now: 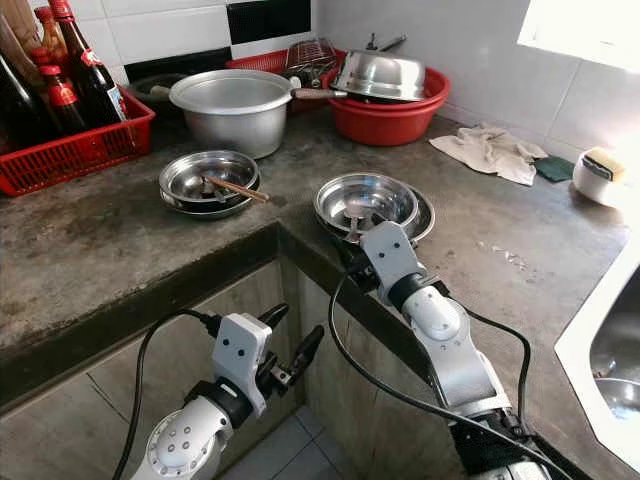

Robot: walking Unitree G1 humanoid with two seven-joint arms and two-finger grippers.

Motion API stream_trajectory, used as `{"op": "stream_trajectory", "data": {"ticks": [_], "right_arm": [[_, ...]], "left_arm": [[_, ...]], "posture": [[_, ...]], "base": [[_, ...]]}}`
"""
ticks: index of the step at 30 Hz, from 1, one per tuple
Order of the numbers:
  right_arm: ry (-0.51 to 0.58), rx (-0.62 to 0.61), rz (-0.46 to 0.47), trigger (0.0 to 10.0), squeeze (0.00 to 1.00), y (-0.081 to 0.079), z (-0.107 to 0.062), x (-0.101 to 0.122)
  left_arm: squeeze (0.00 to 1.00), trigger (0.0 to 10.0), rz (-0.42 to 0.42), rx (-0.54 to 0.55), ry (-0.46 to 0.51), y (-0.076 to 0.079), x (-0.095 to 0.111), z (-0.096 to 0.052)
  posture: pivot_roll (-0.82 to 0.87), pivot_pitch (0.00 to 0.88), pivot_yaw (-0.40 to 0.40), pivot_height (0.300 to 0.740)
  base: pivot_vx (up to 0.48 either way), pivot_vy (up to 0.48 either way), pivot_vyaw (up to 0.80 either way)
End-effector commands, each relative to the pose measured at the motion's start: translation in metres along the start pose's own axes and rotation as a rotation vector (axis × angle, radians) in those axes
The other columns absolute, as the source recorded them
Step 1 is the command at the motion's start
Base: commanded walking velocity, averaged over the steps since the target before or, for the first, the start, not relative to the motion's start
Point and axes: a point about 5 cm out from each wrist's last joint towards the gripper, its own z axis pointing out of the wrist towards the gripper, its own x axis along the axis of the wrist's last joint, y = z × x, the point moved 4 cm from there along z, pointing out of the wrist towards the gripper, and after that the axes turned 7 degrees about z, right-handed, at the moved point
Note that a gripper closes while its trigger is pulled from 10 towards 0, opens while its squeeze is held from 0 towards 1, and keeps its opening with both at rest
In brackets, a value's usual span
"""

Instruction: Kitchen organization

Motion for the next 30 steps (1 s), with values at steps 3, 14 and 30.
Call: {"op": "stream_trajectory", "data": {"ticks": [3,14,30], "right_arm": [[0.02,0.007,-0.022,10.0,0.0,0.001,0.004,0.004],[0.02,0.006,-0.027,0.0,0.0,0.003,0.008,0.003],[0.057,-0.041,-0.028,0.0,0.0,0.012,0.013,0.013]], "left_arm": [[0.0,10.0,0.005,-0.004,0.02,0.001,0.005,-0.001],[0.0,10.0,0.008,0.002,0.018,0.001,0.005,-0.001],[0.0,10.0,0.014,0.015,0.009,-0.002,0.004,0.0]], "posture": [[0.12,0.019,-0.064,0.74],[0.12,0.019,-0.066,0.74],[0.12,0.027,-0.065,0.74]], "base": [[0.0,0.0,0.0],[0.0,0.0,0.0],[0.0,0.0,0.0]]}}
